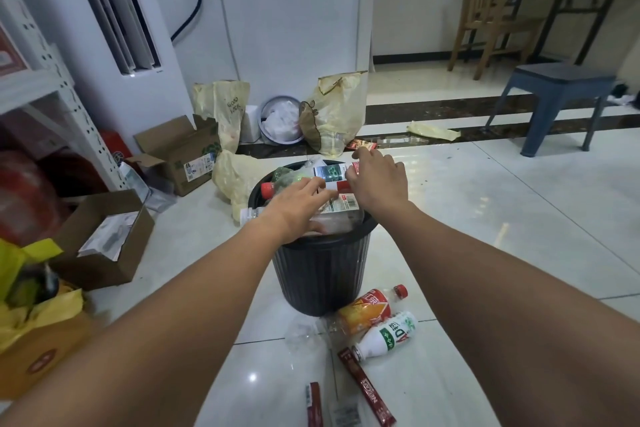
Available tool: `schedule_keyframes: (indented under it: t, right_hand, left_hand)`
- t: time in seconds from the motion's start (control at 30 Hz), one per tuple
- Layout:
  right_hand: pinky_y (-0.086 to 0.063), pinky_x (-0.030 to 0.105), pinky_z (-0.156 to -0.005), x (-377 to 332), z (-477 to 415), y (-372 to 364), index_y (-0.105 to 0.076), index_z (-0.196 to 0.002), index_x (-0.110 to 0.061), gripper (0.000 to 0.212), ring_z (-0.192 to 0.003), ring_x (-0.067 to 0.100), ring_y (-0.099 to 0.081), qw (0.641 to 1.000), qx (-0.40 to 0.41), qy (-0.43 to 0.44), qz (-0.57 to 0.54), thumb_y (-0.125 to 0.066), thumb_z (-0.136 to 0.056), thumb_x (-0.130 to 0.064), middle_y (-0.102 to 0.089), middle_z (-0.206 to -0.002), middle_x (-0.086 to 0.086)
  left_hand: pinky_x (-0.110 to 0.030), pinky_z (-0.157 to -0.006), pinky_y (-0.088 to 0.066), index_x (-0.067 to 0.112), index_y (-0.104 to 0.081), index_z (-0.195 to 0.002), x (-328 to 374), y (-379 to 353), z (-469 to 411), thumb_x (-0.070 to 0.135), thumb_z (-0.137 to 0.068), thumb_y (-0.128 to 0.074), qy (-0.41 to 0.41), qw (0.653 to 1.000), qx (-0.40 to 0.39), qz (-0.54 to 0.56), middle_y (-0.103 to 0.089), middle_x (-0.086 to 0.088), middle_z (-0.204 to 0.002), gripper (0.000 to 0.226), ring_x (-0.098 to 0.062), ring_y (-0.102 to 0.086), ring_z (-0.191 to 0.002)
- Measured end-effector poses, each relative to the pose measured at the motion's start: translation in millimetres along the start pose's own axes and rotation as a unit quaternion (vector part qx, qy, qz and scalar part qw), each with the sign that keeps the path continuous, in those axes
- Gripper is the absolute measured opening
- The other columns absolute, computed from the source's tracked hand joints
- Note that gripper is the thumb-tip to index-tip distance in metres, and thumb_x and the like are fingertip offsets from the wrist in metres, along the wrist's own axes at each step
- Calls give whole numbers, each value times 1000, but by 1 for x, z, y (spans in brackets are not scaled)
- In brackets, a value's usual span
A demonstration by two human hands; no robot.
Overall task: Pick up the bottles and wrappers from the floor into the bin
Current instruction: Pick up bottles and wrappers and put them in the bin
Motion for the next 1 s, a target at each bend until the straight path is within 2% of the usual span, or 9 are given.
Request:
schedule_keyframes:
  t: [0.23,0.43,0.57,1.0]
  right_hand:
    - [-35,40,-93,-4,10,3,-49,-128,-15,38,-114,29,-50,1000,-4,12,0,-38,-96,-30,-56,-124,9]
    - [-36,40,-92,-4,19,12,-48,-131,-16,40,-114,29,-51,1000,4,24,-17,-39,-95,-30,-55,-125,10]
    - [-37,41,-93,-4,30,19,-46,-133,-18,42,-113,28,-52,999,-8,36,-13,-41,-95,-31,-55,-127,8]
    - [-39,41,-94,-4,117,39,-40,-137,-19,45,-113,27,-53,999,-2,45,-23,-43,-94,-30,-54,-130,7]
  left_hand:
    - [-36,-108,-29,26,-24,-146,1,5,7,49,-90,-50,17,1000,-18,1,-35,1,-145,65,-21,-33,-130]
    - [-36,-99,-32,26,-40,-137,-4,24,19,41,-91,-46,113,991,27,63,-46,1,-137,49,-22,-44,-122]
    - [-37,-96,-34,25,-42,-135,-2,39,33,39,-90,-46,166,981,47,87,-48,1,-135,47,-21,-45,-119]
    - [-39,-95,-37,19,-46,-130,69,51,89,31,-88,-45,201,970,80,113,-52,-3,-130,44,-24,-48,-116]
Point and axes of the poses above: each hand's wrist, its own z-axis away from the middle knuckle, its own y-axis out of the back of the hand, x = y × z, the point moved 2 cm from there along -z, towards the middle knuckle
